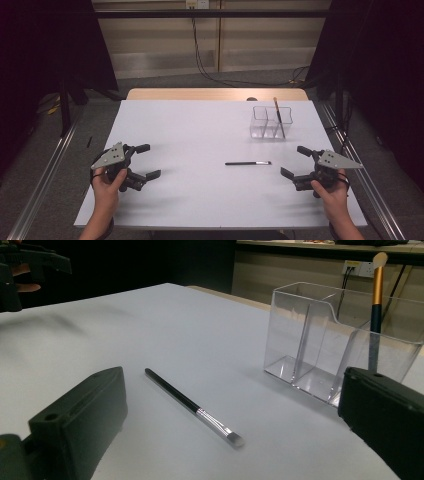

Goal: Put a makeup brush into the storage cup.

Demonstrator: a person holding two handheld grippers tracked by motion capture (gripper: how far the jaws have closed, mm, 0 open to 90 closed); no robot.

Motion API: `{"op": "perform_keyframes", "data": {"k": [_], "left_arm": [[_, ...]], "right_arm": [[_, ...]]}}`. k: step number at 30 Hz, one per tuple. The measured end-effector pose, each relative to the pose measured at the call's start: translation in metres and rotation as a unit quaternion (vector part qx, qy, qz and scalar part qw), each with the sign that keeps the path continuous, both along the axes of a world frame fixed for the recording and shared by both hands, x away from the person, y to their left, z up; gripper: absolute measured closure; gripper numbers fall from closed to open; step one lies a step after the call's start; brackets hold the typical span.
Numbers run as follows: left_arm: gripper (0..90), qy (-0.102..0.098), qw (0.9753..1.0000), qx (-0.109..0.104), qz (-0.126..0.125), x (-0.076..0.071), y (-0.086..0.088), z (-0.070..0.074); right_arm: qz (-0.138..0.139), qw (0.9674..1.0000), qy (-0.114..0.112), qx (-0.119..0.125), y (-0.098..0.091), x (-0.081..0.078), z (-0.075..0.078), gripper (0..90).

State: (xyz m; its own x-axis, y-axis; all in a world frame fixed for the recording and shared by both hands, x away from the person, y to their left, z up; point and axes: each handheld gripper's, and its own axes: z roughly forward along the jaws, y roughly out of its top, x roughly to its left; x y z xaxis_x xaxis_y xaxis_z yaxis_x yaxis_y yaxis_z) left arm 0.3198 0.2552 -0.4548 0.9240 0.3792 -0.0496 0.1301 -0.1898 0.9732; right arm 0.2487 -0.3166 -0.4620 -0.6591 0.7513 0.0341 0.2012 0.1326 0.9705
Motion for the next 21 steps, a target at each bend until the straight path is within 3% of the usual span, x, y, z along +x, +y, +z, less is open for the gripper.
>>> {"op": "perform_keyframes", "data": {"k": [12,21], "left_arm": [[0.5,0.0,1.0,0.0,-0.003,0.001,-0.001,0.0],[0.5,0.001,1.0,0.001,-0.004,0.002,-0.002,0.0]], "right_arm": [[0.004,1.0,0.001,-0.005,0.008,0.014,0.003,0.0],[-0.003,1.0,0.001,0.007,0.009,0.026,0.004,0.0]]}}
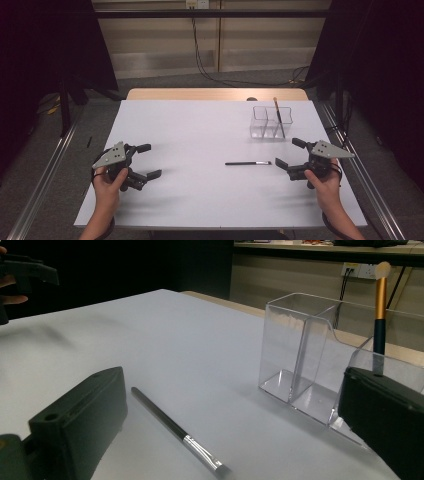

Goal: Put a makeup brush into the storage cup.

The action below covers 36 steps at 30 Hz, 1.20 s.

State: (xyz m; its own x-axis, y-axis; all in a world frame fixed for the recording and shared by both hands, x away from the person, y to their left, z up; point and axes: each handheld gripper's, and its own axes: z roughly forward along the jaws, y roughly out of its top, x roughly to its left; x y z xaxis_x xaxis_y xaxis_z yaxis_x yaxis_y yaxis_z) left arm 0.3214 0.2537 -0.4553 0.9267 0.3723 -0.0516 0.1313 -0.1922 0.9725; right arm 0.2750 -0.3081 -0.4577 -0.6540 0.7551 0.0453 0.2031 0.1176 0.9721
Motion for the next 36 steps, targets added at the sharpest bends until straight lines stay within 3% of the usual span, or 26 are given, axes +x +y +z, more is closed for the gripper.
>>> {"op": "perform_keyframes", "data": {"k": [13,36], "left_arm": [[0.5,-0.001,1.0,0.0,-0.001,0.0,0.0,0.0],[0.5,-0.003,1.0,-0.002,-0.003,-0.001,-0.001,0.001]], "right_arm": [[0.0,1.0,0.001,0.0,0.004,0.012,0.0,0.0],[0.021,0.9998,0.001,0.003,0.028,0.032,0.001,0.0]]}}
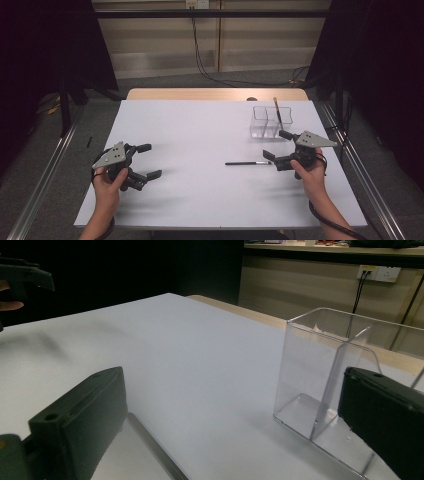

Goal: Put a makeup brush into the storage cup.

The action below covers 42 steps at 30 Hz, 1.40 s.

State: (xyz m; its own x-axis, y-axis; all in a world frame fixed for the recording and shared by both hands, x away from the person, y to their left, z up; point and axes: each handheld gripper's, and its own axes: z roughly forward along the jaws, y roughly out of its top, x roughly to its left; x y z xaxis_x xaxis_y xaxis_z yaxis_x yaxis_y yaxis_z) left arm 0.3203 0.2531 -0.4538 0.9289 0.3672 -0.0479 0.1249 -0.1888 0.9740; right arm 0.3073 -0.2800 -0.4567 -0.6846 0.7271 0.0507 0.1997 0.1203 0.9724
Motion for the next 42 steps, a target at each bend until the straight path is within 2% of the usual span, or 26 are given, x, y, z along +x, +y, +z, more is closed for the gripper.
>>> {"op": "perform_keyframes", "data": {"k": [11,19,24,33,42], "left_arm": [[0.5,0.0,1.0,0.001,-0.001,0.001,0.0,0.0],[0.5,0.001,1.0,0.001,-0.003,0.001,0.0,-0.001],[0.5,0.002,1.0,0.002,-0.002,0.001,0.0,-0.001],[0.5,0.004,1.0,0.003,-0.003,0.002,-0.001,-0.002],[0.5,0.003,1.0,0.005,-0.007,0.002,-0.002,-0.002]], "right_arm": [[0.009,0.9999,0.005,-0.003,0.012,0.009,-0.003,0.0],[0.018,0.9996,0.021,-0.005,0.016,0.015,-0.006,0.0],[0.022,0.9988,0.042,-0.013,0.017,0.019,-0.006,0.0],[0.025,0.9969,0.065,-0.036,0.02,0.024,-0.003,0.0],[0.029,0.991,0.101,-0.082,0.024,0.031,0.0,0.0]]}}
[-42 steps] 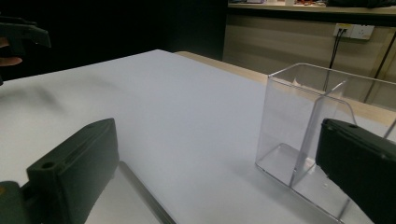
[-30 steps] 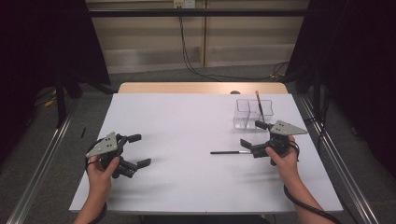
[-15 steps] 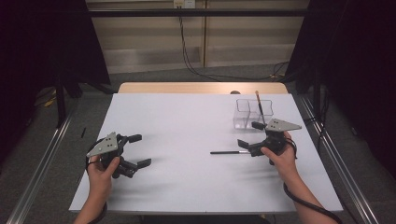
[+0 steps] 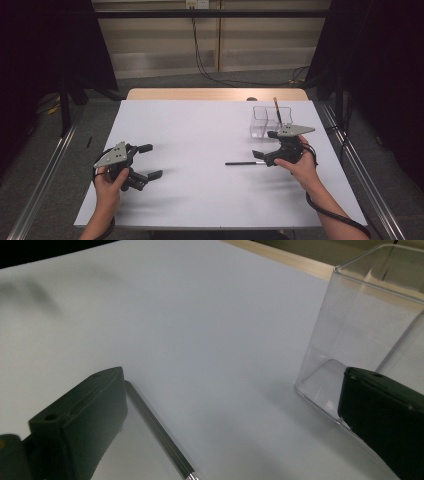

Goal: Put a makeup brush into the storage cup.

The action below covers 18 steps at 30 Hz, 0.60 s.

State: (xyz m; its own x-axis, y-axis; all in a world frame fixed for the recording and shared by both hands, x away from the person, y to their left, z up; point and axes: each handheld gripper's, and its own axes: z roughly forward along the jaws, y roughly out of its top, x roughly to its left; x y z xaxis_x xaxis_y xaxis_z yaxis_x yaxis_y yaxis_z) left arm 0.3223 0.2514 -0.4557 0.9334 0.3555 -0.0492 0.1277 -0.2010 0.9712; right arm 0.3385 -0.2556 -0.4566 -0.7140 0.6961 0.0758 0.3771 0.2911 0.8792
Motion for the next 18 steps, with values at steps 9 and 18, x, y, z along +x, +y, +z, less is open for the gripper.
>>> {"op": "perform_keyframes", "data": {"k": [9,18], "left_arm": [[0.5,0.0,1.0,0.004,0.0,0.0,0.0,0.0],[0.5,-0.002,1.0,0.005,0.001,0.0,0.0,0.0]], "right_arm": [[0.019,0.9977,0.04,-0.052,0.004,0.009,0.0,0.0],[0.028,0.9937,0.064,-0.088,0.005,0.017,0.001,0.0]]}}
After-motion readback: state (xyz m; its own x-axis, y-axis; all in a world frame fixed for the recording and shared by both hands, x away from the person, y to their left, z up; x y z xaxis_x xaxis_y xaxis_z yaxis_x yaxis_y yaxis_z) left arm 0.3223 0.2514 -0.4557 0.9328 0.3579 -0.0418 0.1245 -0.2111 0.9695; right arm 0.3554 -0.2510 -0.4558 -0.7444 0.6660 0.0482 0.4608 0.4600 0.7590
